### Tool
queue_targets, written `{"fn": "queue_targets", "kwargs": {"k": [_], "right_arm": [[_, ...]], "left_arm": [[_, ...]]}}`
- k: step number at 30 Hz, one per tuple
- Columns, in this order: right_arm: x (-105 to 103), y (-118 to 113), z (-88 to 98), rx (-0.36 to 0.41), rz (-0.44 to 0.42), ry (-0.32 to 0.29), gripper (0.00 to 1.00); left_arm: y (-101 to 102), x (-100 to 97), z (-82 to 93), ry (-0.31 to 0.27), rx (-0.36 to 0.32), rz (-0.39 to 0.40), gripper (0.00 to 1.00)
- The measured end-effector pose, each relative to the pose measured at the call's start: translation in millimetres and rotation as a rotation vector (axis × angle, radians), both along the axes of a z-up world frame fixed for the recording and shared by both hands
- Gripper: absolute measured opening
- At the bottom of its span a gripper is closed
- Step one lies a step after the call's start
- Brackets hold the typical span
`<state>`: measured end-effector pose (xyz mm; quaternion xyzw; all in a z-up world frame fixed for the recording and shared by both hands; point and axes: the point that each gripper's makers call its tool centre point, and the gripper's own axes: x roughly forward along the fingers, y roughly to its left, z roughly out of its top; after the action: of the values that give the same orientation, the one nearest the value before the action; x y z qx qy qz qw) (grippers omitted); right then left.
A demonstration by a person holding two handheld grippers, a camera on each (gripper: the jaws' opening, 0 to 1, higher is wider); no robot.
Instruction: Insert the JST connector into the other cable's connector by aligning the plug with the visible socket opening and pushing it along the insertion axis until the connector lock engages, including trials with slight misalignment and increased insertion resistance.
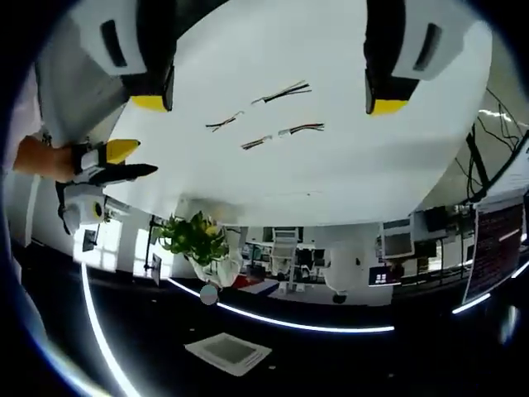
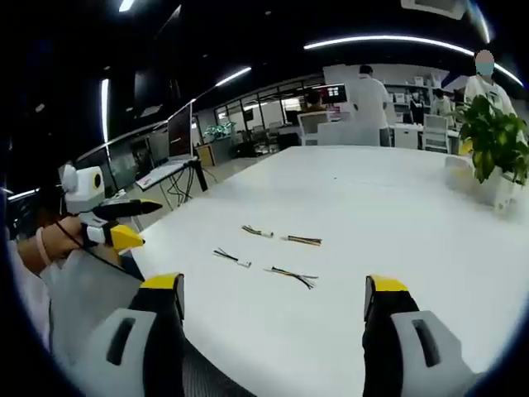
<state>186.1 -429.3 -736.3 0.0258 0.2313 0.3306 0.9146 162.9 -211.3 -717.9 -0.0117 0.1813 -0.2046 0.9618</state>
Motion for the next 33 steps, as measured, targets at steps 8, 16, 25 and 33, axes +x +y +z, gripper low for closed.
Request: {"fn": "queue_targets", "kwargs": {"k": [8, 16, 25, 33], "right_arm": [[0, 2, 0.2, -0.002, 0.005, 0.003, 0.88], [0, 11, -3.0, -0.029, 0.045, 0.009, 0.86], [0, 17, -5.4, -0.055, 0.082, 0.009, 0.86], [8, 12, 2.8, -0.061, 0.077, -0.017, 0.85]], "left_arm": [[-1, 0.1, -1.6, 0.005, 0.019, -0.005, 0.94], [0, 0.4, -1.1, 0.010, 0.005, 0.001, 0.94], [0, 0.4, -1.7, 0.017, -0.005, 0.002, 0.94], [0, 0.0, -2.3, 0.020, -0.012, -0.002, 0.94]]}}
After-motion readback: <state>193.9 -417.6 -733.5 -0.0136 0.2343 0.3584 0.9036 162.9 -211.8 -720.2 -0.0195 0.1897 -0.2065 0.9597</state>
